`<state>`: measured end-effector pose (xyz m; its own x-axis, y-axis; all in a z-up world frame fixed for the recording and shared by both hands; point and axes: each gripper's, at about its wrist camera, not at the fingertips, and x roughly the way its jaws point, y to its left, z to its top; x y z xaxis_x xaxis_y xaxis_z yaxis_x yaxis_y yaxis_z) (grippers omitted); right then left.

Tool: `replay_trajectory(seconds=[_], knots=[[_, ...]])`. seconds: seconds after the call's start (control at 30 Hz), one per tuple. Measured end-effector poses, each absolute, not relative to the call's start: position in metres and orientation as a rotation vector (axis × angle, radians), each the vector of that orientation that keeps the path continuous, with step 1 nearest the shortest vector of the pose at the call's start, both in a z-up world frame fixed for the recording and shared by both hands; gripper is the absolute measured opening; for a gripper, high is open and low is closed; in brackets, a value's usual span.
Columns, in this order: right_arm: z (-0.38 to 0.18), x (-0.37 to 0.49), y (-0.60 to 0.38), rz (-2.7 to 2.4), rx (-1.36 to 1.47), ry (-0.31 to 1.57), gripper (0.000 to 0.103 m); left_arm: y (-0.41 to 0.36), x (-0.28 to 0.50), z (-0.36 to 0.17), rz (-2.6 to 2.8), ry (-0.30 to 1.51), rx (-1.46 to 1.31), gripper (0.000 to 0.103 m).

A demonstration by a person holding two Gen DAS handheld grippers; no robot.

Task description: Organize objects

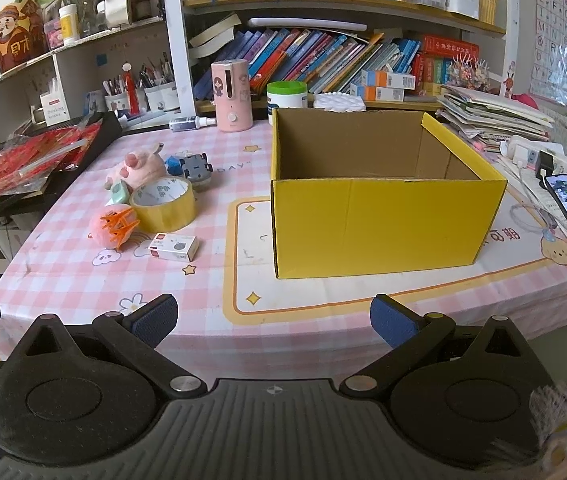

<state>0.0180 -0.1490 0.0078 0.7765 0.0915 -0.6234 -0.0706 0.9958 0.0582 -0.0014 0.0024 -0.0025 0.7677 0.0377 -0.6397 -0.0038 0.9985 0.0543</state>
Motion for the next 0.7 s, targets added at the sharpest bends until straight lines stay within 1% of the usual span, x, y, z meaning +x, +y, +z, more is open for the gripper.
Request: replay_trajectory(seconds=[0.7], knots=[[0.0072,0.0217,-0.1498,0.078,0.037,0.69,0.103,0.0026,0.0014,-0.002,0.011,0.707,0.054,0.103]])
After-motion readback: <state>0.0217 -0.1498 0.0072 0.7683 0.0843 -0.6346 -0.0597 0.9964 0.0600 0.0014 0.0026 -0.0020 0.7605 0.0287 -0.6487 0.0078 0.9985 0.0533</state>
